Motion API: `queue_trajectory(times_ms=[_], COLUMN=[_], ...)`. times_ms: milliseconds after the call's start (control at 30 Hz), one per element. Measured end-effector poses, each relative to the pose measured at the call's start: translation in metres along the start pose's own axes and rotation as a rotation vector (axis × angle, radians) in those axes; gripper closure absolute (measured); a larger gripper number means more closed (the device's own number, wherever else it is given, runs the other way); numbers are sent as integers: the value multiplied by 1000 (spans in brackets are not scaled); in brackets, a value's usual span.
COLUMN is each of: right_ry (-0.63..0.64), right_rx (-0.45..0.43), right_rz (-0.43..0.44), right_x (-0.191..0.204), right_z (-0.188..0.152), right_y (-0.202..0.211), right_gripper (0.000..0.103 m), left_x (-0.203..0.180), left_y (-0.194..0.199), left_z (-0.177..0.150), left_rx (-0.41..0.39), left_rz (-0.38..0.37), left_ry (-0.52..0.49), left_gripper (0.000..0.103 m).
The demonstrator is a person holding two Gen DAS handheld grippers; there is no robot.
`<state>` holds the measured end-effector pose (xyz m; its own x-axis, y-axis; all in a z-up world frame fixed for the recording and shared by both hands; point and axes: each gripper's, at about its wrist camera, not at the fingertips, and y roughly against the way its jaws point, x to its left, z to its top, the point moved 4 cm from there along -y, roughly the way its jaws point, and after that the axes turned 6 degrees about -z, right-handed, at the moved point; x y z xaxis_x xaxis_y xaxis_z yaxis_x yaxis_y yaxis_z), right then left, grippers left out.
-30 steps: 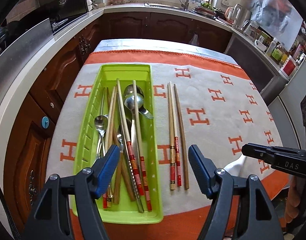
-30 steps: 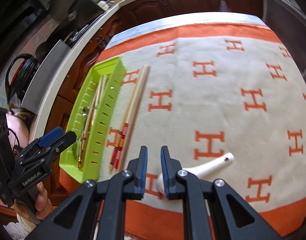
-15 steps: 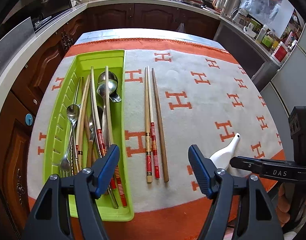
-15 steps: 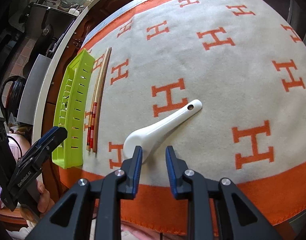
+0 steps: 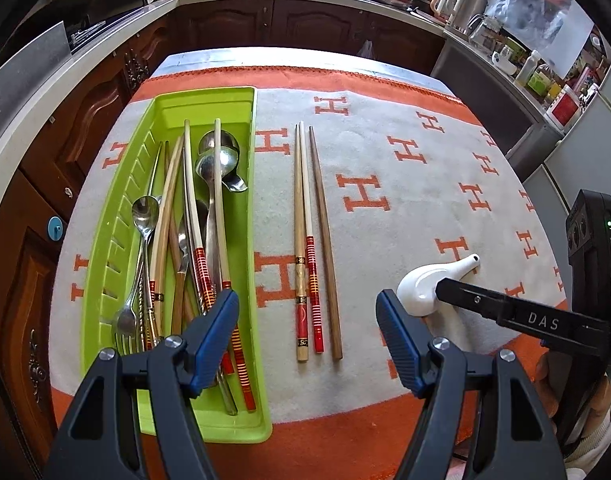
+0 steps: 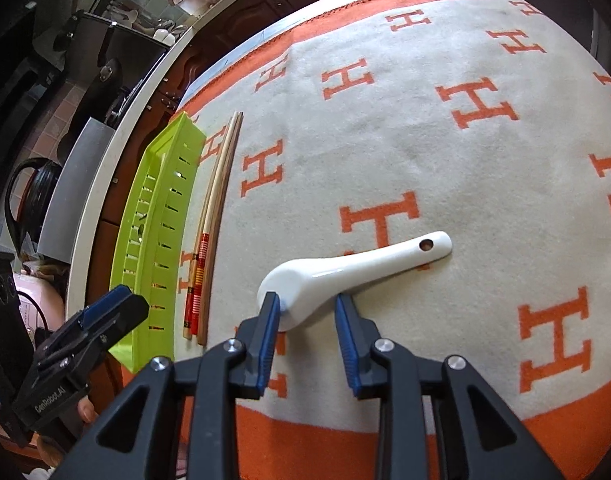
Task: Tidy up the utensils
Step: 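Grasp the white ceramic spoon with the right tool while the left tool approaches the chopstick pair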
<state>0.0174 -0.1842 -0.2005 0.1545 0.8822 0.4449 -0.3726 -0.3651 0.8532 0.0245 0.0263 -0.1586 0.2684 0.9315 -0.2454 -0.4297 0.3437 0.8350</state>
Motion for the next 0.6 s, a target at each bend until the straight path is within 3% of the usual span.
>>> queue_trajectory(times_ms=[167,367,600], right_ry=[-88,-14,66], right_rx=[-10,-48,-88], right_rz=[49,-60,-119], right_x=[-7,8,28], right_z=[9,20,35], right_y=[-3,-5,-14], right_gripper=[75,78,81], left_x=[-1,4,14], left_y=[-1,2,2], left_z=[2,8,21], left_rx=[-4,-16,-22], left_rz=[1,-2,-28], left_ry=[-9,4,42], left_gripper=[34,34,34])
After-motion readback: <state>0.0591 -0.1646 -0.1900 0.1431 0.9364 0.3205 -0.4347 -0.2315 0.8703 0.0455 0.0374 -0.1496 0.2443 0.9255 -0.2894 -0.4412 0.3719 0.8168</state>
